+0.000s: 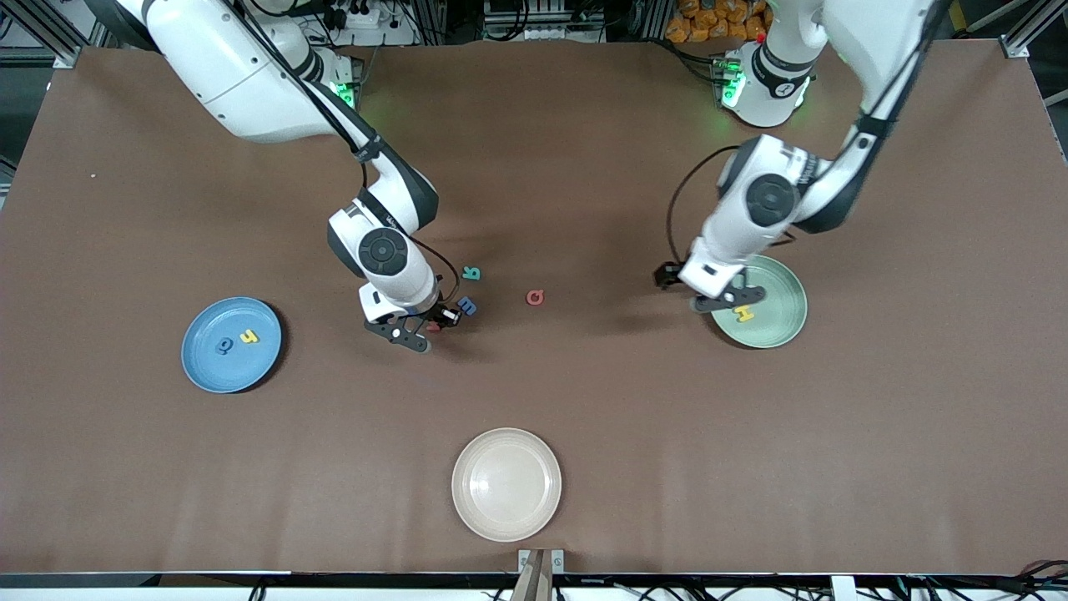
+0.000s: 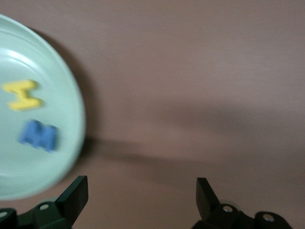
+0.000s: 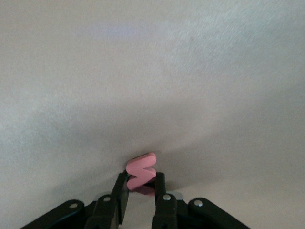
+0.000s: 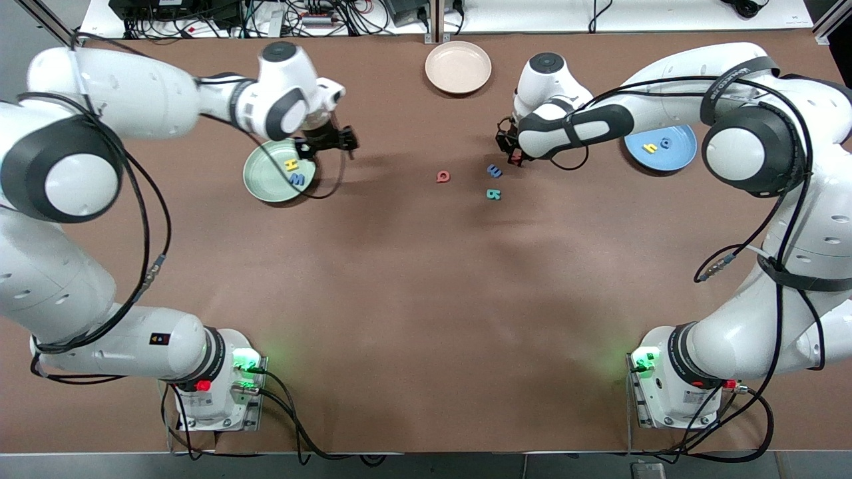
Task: Sort upper and lower case letters into plates
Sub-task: 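Carry the W to the blue plate while the left gripper reaches the Q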
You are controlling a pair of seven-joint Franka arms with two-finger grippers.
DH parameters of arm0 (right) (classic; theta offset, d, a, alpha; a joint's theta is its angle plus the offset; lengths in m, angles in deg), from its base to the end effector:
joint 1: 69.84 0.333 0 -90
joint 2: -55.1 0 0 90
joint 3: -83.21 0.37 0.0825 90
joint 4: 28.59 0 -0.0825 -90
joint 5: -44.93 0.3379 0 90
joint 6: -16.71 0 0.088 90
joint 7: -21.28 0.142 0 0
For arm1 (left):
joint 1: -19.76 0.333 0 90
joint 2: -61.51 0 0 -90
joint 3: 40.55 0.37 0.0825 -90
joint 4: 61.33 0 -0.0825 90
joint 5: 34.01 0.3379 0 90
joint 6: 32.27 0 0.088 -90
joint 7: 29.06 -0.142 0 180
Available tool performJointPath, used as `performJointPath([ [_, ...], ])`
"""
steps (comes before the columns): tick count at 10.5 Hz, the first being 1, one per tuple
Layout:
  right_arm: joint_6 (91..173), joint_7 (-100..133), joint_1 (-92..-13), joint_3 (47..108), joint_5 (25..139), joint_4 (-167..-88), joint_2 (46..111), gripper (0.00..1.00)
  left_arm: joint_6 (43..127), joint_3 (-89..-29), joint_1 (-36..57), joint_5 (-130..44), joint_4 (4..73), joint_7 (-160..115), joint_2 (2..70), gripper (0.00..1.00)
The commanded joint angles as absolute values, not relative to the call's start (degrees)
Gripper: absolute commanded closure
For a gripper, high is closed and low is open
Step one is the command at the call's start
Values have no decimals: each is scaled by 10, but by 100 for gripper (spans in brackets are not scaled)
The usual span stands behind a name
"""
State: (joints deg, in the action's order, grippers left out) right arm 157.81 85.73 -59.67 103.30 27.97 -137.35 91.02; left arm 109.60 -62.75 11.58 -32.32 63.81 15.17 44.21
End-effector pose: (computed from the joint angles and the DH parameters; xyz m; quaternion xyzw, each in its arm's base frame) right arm 0.5558 0.2962 0.2290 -0.9775 0.2105 0.0102 0.0038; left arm 0.4757 -0.2707 0.3130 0.9920 0.1172 -0.0232 0.0414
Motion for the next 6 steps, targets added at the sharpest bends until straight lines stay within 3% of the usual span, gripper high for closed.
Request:
performJointPath([
  [1,1544,861,-631,1036,260,-1392,862,100,1092,-620,46,-333,570,282,403,0],
  [6,1505,847,-703,981,96,-1389,853,100,1092,-549,-119,-320,437,425,289,0],
])
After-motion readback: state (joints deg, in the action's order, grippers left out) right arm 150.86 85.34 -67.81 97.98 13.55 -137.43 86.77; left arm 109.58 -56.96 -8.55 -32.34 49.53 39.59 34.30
